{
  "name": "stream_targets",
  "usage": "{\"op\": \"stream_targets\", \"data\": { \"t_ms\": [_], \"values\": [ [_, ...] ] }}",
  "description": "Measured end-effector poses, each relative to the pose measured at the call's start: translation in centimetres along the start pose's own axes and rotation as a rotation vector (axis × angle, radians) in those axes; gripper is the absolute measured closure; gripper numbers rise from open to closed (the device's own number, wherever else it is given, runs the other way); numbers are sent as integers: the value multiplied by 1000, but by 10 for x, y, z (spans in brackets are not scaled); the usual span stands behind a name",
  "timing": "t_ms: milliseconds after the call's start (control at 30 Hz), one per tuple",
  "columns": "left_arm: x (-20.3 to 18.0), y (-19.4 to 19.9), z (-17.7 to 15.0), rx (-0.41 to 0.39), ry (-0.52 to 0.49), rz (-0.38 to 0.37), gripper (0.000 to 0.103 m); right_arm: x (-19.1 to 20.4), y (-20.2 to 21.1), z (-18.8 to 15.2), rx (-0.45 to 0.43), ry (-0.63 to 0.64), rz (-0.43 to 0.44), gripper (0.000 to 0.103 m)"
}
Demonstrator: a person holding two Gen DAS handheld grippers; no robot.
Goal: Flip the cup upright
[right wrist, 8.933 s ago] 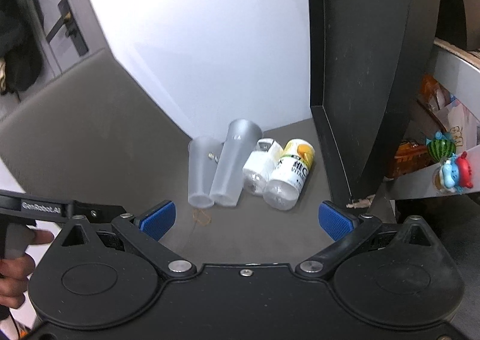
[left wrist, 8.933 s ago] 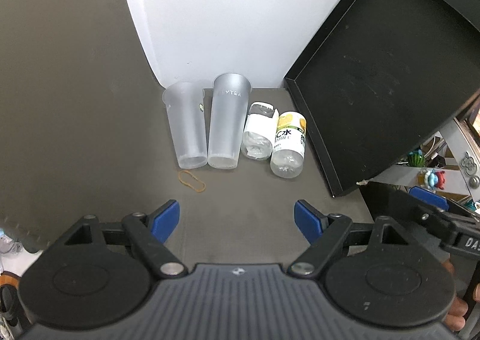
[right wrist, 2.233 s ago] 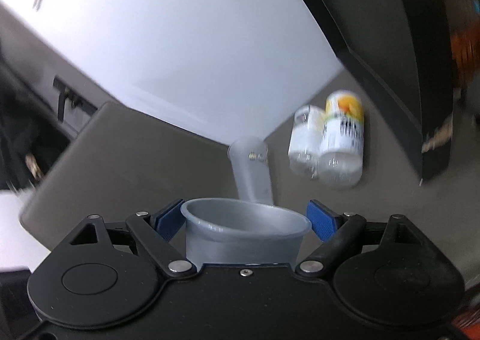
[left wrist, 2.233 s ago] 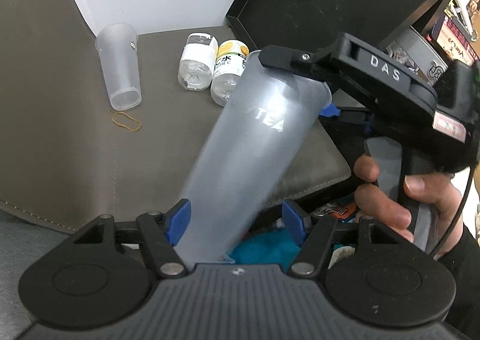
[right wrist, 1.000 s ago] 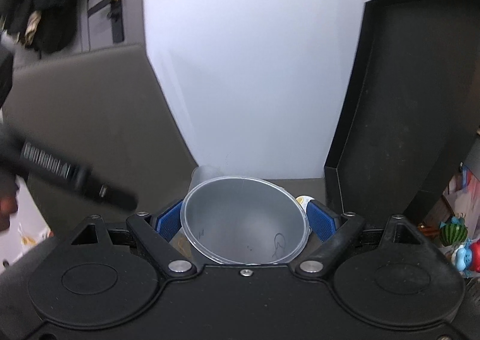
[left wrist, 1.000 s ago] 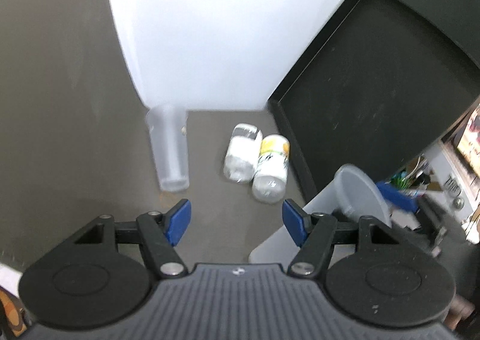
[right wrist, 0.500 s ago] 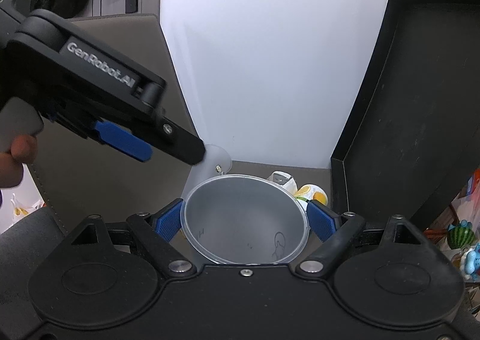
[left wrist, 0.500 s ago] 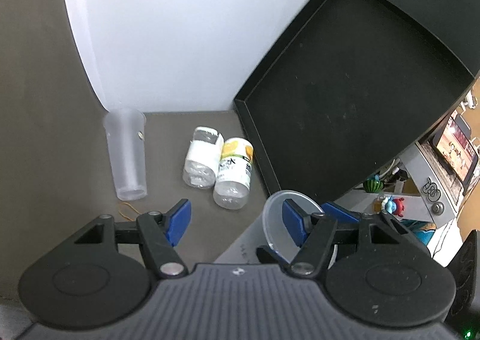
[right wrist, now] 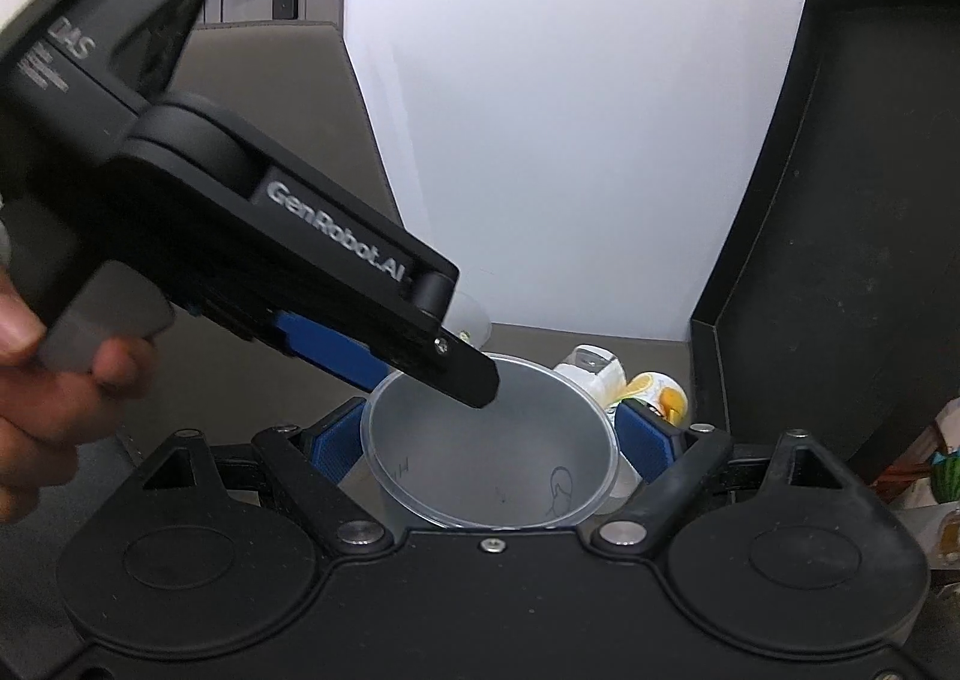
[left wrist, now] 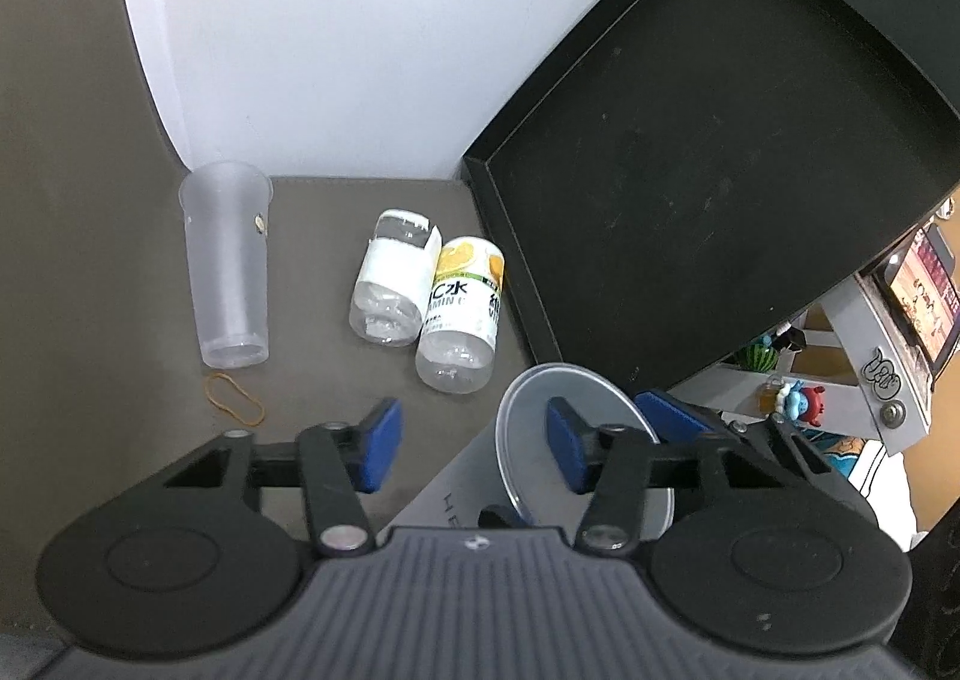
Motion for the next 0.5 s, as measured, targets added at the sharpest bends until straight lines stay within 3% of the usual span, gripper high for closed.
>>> {"op": "stream_targets", "data": {
  "t_ms": [500],
  "values": [
    [9, -14, 1, 20, 18, 39, 58, -11, -16, -13, 23, -116, 66, 9]
  ]
}}
Point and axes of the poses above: each gripper's, at about its wrist camera, not at the fingertips, and y roughly against the way its jaws point, x to its left, z to its top, the point moved 3 cm from there along -y, roughly the way its jaws point, and after that the axes turned 4 degrees about -z, right-handed, at the moved point
